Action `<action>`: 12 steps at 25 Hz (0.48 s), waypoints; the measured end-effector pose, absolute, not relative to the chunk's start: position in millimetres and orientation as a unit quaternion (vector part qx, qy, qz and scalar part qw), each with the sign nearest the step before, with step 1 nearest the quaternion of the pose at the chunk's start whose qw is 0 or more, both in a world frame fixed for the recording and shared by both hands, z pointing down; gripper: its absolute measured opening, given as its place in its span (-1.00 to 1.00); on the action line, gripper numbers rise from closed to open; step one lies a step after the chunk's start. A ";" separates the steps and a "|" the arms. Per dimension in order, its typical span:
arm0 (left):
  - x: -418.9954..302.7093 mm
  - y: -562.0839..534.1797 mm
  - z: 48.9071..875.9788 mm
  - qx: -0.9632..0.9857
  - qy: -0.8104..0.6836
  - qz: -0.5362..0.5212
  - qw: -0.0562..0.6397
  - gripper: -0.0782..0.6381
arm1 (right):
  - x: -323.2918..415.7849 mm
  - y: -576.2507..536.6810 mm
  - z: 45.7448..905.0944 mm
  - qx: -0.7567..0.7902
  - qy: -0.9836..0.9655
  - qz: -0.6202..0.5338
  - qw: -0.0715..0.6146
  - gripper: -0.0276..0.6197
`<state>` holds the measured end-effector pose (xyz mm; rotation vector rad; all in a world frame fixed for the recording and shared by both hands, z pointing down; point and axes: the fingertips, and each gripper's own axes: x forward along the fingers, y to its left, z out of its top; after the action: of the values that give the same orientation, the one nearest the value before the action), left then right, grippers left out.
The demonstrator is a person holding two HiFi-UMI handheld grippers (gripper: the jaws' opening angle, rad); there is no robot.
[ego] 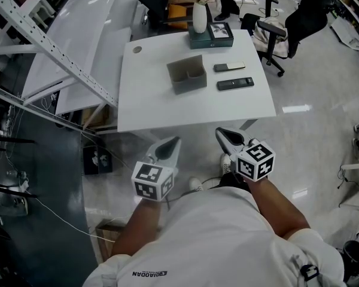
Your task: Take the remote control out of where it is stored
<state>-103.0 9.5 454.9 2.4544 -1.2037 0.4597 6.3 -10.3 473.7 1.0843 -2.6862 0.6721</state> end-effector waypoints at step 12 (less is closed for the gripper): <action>-103.6 8.5 453.8 0.869 -0.430 0.161 0.183 -0.77 | 5.5 -10.7 472.5 0.362 -0.901 0.222 0.085 -0.90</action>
<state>-103.6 8.5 453.8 2.4525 -1.2121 0.4540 5.5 -10.7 472.5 1.0789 -2.6871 0.6633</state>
